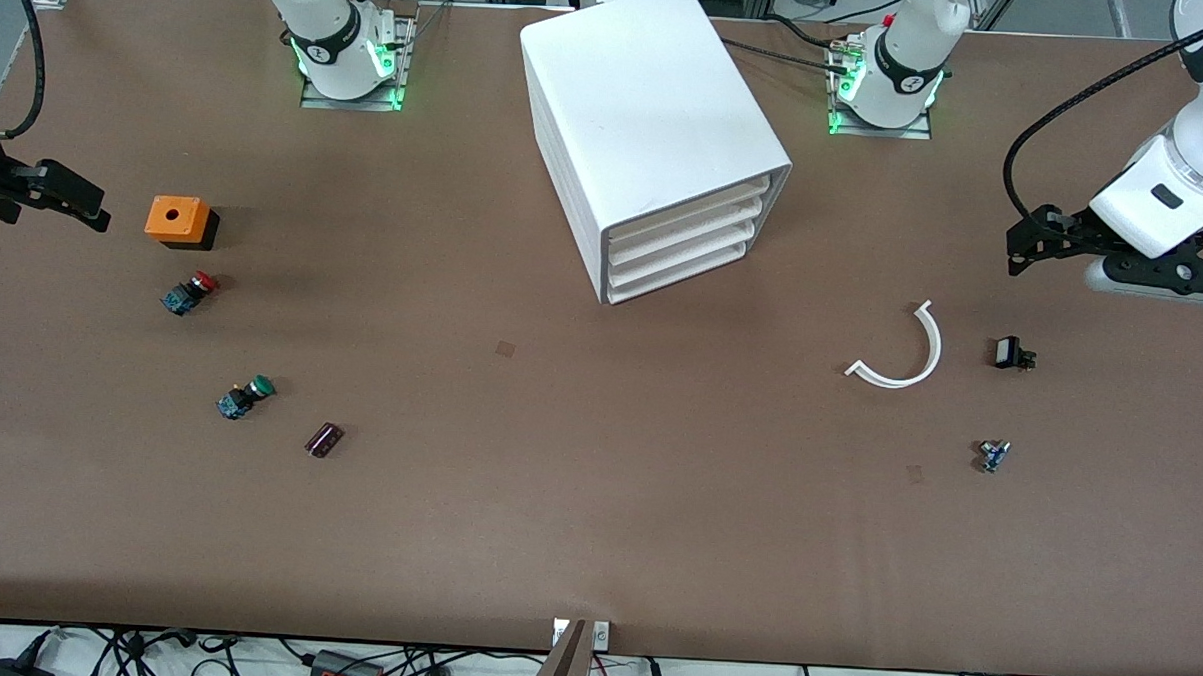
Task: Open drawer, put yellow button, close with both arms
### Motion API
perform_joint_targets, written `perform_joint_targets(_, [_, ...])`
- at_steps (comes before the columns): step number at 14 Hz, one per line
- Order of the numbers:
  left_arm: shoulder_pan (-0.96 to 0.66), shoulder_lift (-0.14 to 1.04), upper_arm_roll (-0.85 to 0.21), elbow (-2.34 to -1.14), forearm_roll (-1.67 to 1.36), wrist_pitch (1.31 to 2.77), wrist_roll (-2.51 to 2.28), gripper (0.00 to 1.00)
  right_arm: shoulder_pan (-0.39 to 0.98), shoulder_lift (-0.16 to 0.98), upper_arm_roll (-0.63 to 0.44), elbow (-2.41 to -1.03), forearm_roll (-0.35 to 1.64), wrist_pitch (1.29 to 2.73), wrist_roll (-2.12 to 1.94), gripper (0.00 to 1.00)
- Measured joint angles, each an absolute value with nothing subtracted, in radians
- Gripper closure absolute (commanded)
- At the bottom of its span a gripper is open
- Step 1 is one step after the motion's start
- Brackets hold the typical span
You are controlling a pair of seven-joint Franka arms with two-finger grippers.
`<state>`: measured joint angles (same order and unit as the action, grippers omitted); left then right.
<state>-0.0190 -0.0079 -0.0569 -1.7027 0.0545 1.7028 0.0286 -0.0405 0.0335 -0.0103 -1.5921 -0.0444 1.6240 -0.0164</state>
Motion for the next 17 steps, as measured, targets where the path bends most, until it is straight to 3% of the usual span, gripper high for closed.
perform_joint_targets(17, [-0.019,-0.008,-0.057,-1.695,0.055,1.691,0.029,0.00,-0.039,0.034,-0.007,-1.611,-0.045,1.629,-0.017,0.00])
